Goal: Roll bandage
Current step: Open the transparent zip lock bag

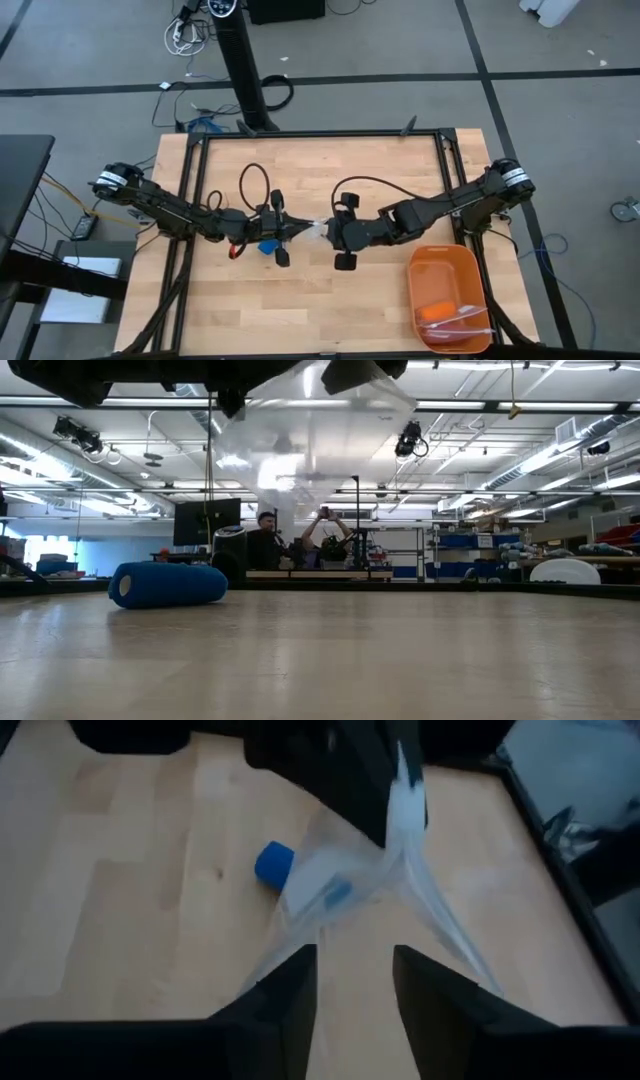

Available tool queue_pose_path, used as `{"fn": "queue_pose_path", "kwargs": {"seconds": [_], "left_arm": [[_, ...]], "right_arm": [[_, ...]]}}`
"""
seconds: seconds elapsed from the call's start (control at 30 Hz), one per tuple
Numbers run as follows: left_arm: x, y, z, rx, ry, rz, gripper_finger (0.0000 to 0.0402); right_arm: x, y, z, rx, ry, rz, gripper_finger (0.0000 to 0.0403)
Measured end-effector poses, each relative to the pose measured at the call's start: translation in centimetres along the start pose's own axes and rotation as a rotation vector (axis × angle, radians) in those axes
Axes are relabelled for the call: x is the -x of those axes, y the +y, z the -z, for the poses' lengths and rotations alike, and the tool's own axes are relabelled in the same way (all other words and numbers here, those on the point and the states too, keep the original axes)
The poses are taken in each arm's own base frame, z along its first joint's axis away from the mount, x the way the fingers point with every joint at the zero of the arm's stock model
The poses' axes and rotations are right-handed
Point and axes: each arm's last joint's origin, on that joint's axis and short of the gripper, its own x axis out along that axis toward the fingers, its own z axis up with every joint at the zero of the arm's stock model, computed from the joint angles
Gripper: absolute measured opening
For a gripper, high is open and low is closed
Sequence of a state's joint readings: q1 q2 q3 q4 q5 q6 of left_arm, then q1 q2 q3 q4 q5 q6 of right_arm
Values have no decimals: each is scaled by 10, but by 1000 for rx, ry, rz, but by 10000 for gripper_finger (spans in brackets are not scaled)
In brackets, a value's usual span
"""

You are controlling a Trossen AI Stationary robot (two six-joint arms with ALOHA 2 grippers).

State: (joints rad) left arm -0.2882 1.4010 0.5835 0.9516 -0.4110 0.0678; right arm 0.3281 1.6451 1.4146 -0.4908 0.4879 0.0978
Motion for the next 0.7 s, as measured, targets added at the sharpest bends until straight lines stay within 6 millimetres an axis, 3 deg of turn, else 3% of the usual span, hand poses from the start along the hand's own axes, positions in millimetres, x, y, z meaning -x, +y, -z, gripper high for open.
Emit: {"fn": "queue_pose_path", "kwargs": {"seconds": [0.27,0.57,0.7], "left_arm": [[0,0,1,17,7,0,0],[0,0,0,82,0,-6,0],[0,1,0,103,-1,-42,0]], "right_arm": [[0,2,-2,54,-16,4,10],[-3,-1,-3,12,-40,31,5],[-3,0,-3,-22,-52,41,46]]}}
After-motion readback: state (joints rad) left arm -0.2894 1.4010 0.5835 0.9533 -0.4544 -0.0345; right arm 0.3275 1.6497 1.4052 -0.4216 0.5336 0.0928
